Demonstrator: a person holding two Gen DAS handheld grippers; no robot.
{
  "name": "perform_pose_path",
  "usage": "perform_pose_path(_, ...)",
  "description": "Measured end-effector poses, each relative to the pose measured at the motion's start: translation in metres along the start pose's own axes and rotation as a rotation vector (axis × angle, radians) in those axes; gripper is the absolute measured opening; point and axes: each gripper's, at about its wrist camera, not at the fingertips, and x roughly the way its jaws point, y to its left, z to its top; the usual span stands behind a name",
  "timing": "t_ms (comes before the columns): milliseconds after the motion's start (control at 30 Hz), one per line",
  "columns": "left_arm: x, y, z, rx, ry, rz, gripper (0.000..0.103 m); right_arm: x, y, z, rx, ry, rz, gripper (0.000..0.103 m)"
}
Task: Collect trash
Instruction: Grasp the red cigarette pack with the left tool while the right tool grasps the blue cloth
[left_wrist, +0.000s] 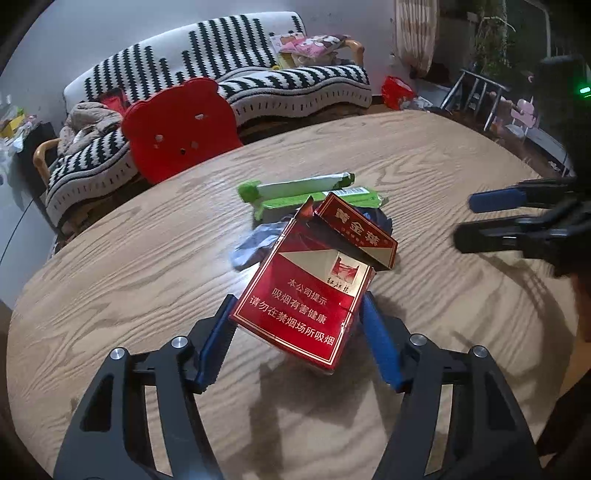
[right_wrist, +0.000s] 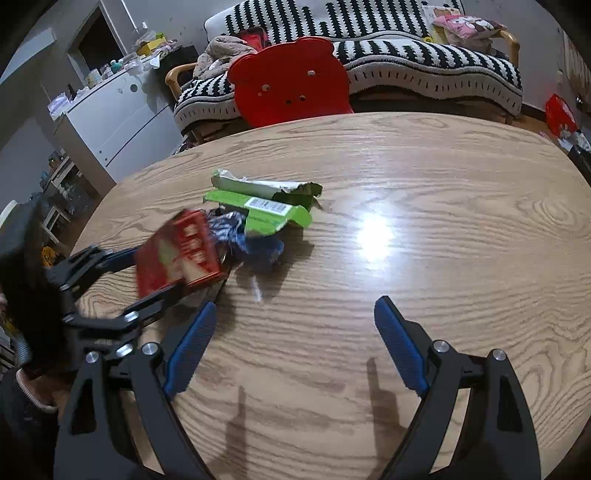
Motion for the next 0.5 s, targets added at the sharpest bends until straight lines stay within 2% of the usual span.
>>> perform_pose_path(167,-0.037,0.011,-0.020,-0.023,0.004,0.033,0.065,0.019,0.020,0.005,-0.057,0.006,-0.033,0.084)
perform_pose_path(300,-0.055,0.026,-0.037,-0.088,0.040,0.077,0.065,0.035,0.032,0.013,-0.137,-0.010,-0.076,0.084)
perform_pose_path(500,-0.067,0.047,-0.044,-0.181,0.037,0.097,0.065,0.053,0.030,0.026,-0.081,-0.018,-0.036,0.083)
